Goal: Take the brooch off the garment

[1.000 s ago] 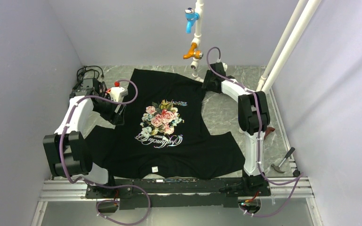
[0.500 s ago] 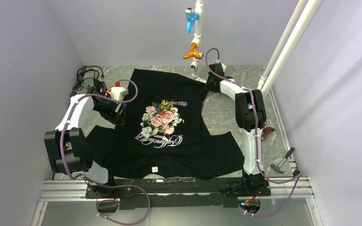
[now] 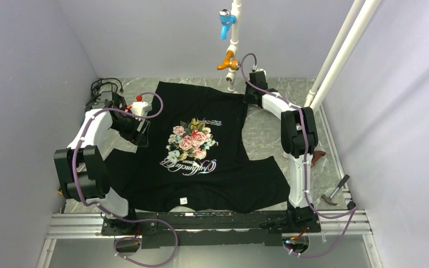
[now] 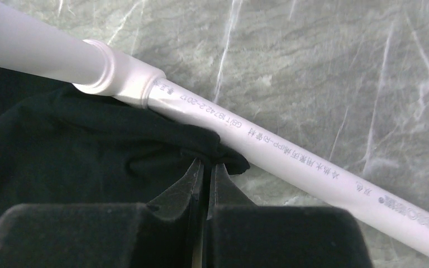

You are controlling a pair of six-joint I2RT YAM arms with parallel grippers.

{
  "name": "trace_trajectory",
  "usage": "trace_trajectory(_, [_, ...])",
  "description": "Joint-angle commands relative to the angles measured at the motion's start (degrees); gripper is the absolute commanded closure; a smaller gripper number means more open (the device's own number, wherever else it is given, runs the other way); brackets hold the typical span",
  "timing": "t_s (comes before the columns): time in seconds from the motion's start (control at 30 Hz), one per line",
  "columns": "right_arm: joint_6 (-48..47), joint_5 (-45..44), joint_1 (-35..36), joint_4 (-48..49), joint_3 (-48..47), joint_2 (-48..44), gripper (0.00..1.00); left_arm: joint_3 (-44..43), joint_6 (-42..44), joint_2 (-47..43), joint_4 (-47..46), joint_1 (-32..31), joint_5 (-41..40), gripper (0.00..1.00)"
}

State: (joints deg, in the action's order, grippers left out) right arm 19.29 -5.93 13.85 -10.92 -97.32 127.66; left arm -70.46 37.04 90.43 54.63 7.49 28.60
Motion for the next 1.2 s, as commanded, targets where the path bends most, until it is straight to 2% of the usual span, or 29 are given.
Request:
trace_trajectory(0.0, [-4.88, -1.66, -0.48, 3.07, -3.03, -3.58, 1.0, -2.41, -0.65, 0.29, -0.57, 0.25, 1.78, 0.26])
trace_trajectory(0.47, [-8.24, -4.75, -3.16, 4.41, -3.92, -2.22, 0.98, -2.75, -1.8, 1.65, -1.18, 0.25, 1.29, 0.26])
trace_trajectory(0.73, [-8.77, -1.96, -3.13, 3.23, -5.02, -2.82, 0.61, -3.9, -3.57, 2.3, -1.77, 0.25, 1.13, 0.25])
trace_trajectory(0.9, [-9.09, 1.02, -3.1, 4.16, -1.32, -7.49, 0.3, -4.02, -4.08, 1.25, -1.3, 0.25, 1.72, 0.21])
trace_trajectory(1.03, [-7.98, 6.34, -2.89, 3.19, 2.78, -12.45, 0.18, -3.56, -4.55, -0.45, -1.69, 0.25, 1.85, 0.16])
trace_trajectory(1.17, [-8.3, 9.93, -0.76, 5.22, 12.07, -19.83, 0.06, -3.43, -5.03, -2.37, -1.18, 0.25, 3.21, 0.11])
